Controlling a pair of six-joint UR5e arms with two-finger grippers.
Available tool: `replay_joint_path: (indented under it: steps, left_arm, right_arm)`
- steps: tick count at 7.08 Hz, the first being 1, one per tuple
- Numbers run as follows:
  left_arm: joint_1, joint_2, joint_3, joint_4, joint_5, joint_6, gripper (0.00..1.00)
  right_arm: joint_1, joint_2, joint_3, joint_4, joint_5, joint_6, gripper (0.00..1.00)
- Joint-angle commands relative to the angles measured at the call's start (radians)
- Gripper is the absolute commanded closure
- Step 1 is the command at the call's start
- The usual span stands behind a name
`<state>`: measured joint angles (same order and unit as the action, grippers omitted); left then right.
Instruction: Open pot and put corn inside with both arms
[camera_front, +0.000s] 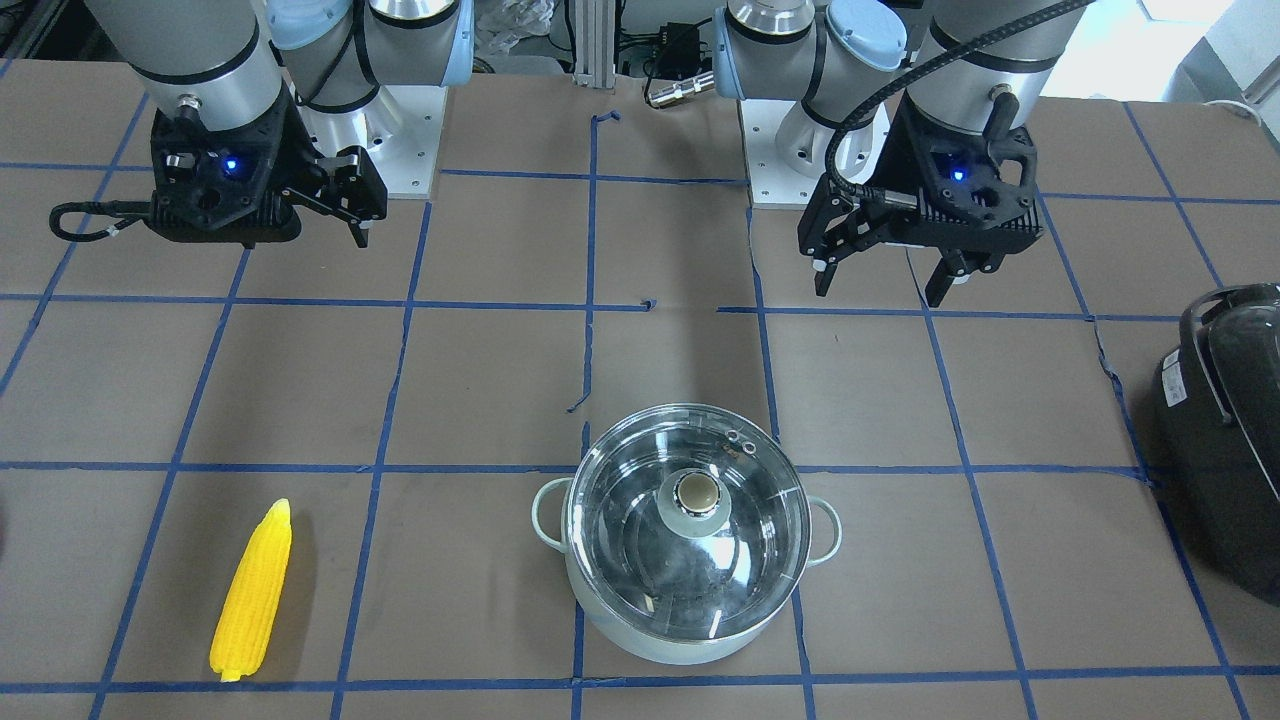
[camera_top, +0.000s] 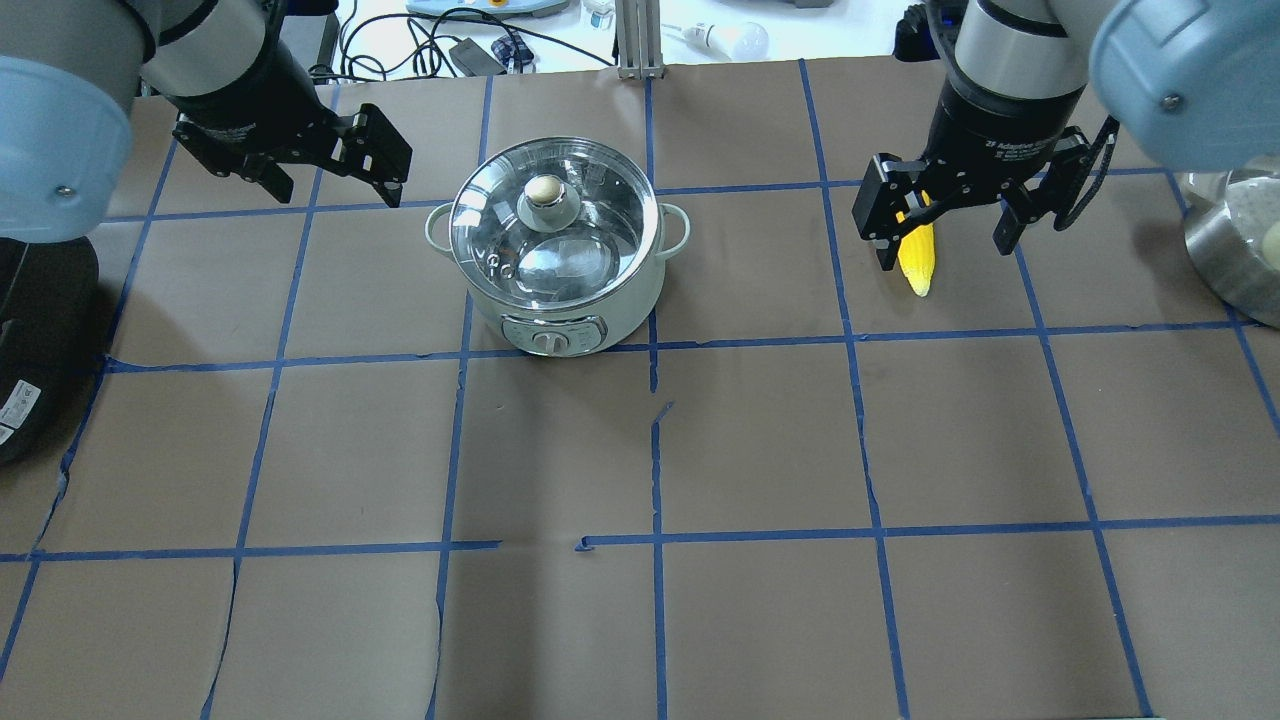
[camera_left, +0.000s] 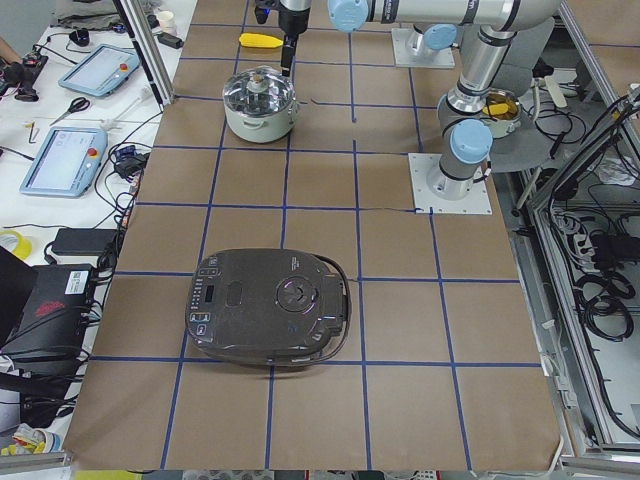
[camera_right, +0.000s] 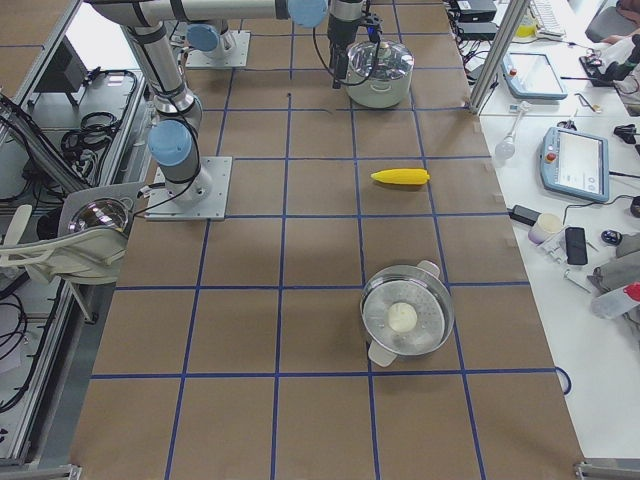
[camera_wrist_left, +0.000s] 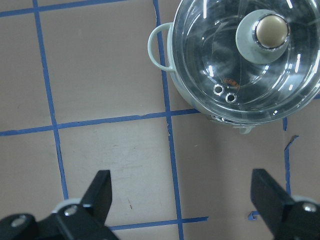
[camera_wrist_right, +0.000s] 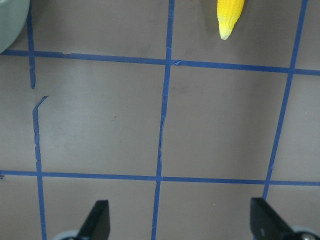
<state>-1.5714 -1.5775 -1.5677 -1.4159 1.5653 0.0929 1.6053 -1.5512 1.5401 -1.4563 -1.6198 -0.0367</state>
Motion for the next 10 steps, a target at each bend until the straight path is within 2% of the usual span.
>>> replay_joint_path:
  steps: [1, 10]
  left_arm:
    - [0.005, -0.001, 0.002, 0.0, -0.001, 0.002, 0.0]
    - [-0.004, 0.002, 0.0, 0.0, -0.002, 0.002, 0.0]
  right_arm:
    - [0.001, 0.008, 0.0, -0.012, 0.001, -0.002, 0.0]
    - [-0.004, 0.01, 0.002, -0.018, 0.001, -0.002, 0.0]
